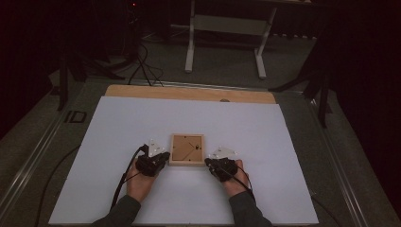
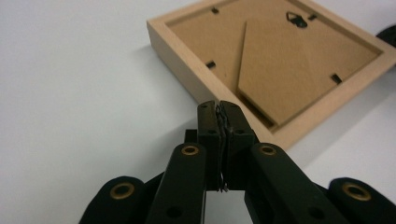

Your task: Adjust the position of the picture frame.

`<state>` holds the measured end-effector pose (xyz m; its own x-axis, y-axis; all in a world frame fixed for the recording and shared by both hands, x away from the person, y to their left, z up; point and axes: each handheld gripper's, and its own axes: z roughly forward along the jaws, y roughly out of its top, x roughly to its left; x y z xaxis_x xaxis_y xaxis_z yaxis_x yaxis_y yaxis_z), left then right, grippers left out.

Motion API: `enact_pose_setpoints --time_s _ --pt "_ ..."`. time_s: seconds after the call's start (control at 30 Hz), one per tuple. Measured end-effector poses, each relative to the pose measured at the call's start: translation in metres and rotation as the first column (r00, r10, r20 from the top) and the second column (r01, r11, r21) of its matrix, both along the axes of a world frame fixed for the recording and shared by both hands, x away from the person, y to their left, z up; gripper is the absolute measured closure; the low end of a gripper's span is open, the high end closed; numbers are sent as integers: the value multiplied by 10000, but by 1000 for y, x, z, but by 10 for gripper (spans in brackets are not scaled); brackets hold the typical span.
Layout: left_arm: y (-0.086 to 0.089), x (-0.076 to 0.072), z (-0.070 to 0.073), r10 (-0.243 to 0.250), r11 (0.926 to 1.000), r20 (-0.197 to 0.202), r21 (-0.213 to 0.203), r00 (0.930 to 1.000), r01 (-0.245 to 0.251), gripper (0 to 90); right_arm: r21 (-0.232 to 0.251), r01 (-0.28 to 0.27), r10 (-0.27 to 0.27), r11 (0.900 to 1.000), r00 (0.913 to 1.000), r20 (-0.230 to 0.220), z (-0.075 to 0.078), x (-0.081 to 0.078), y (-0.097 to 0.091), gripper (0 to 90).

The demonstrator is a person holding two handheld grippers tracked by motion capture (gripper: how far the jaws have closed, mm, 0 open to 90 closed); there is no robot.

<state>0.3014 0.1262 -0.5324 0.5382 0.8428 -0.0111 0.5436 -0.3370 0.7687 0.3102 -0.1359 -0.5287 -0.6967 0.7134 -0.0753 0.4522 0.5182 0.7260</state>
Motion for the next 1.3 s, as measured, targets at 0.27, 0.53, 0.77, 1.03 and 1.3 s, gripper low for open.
enact_pose_setpoints --time_s 0.27,0.53,0.77,1.03,1.3 --pt "-2 -10 1 15 9999 81 120 10000 -16 842 160 86 -90 9998 9997 230 5 1 -4 884" --pt "1 -13 8 42 9996 556 -292 9984 -26 787 461 271 -294 9986 9984 491 11 3 -11 882" --pt "3 -17 14 -187 9972 972 -696 9951 255 678 630 297 -338 9976 9973 648 15 2 -13 882" --pt "5 -19 22 -314 9933 1325 -1065 9907 458 549 711 149 -201 9974 9971 728 16 1 -11 879" --pt "-1 -23 28 -548 9929 1657 -953 9847 713 482 783 46 -106 9969 9970 771 15 1 -10 879"
